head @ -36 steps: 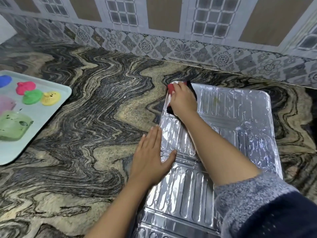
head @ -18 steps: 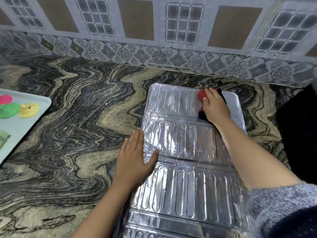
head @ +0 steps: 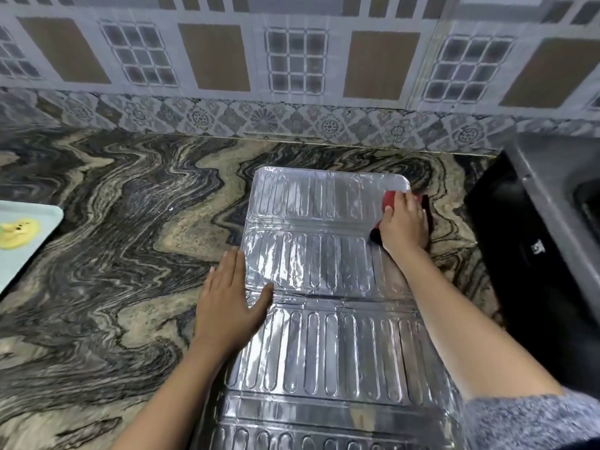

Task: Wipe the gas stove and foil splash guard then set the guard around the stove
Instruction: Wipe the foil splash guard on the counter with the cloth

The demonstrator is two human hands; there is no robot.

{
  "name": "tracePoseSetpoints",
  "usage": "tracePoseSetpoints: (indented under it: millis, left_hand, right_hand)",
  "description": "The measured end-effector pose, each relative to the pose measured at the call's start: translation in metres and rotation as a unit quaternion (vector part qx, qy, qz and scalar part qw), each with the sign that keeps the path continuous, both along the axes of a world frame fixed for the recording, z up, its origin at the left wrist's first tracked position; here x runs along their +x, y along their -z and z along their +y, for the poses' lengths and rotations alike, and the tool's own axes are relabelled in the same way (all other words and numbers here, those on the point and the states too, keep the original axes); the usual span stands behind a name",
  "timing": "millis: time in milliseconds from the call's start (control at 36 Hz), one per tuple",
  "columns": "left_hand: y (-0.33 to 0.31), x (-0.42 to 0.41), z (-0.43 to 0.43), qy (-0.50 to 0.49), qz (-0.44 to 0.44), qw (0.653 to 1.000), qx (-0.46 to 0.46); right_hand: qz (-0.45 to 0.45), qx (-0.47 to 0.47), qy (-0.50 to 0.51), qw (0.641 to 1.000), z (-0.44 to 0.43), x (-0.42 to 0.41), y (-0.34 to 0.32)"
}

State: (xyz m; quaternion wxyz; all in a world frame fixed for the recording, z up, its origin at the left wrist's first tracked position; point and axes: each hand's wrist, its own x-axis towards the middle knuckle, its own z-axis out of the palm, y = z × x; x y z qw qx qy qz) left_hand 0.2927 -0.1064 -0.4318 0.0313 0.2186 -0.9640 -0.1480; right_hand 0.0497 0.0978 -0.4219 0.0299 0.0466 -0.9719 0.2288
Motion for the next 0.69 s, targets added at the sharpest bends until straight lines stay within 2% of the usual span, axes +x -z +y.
tracePoseSetpoints:
  millis: [167,333,472,694]
  left_hand:
    - [0.0,0.001,0.001,0.001,0.0,1.0,0.003]
    - [-0.002,0.001,0.0,0.007,0.003,1.0,0.003]
    - [-0.004,0.003,0.0,0.009,0.005,1.0,-0.001]
    - [-0.005,0.002,-0.001,0.007,0.007,1.0,0.01]
  right_hand:
    - [0.008,-0.016,-0.08,0.997,-0.002,0.051,0.0]
    - [-0.042,-0.053,-0.117,0.991,-0.002,0.05,-0.014]
    - [-0.071,-0.006,-0.146,0.987,-0.001,0.039,-0.017]
    - [-0.038,0.018,-0.134,0.99,-0.008,0.043,-0.024]
